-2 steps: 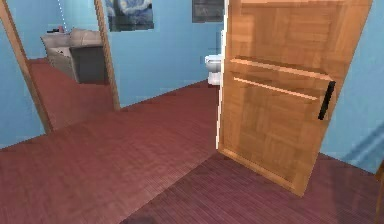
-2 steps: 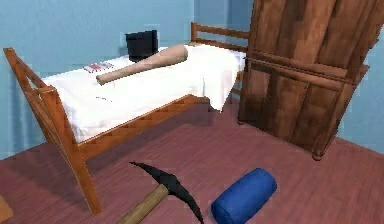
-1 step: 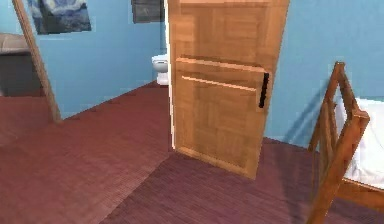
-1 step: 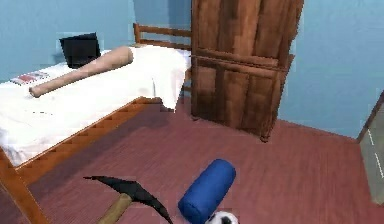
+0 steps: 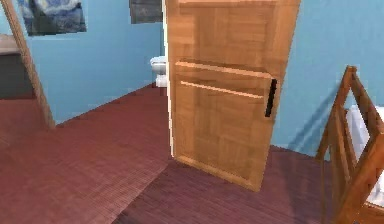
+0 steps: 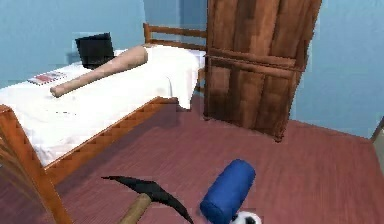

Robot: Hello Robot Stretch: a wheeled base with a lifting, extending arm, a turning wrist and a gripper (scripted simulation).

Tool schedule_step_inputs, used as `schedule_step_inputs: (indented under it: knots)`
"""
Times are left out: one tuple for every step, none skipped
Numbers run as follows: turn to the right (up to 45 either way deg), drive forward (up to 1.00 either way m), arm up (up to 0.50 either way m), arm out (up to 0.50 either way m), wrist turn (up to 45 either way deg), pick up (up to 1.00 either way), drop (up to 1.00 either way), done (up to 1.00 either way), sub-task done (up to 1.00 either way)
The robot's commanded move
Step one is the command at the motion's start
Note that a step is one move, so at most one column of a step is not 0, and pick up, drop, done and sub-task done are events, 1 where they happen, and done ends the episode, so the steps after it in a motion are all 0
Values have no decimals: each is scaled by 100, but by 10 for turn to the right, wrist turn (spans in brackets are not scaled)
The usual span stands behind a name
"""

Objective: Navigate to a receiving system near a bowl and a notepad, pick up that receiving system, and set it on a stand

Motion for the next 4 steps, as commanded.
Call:
schedule_step_inputs:
  knots:
    - [-450, 0, 0, 0, 0, 0, 0, 0, 0]
    - [0, 100, 0, 0, 0, 0, 0, 0, 0]
    - [0, 100, 0, 0, 0, 0, 0, 0, 0]
    - [-30, 0, 0, 0, 0, 0, 0, 0, 0]
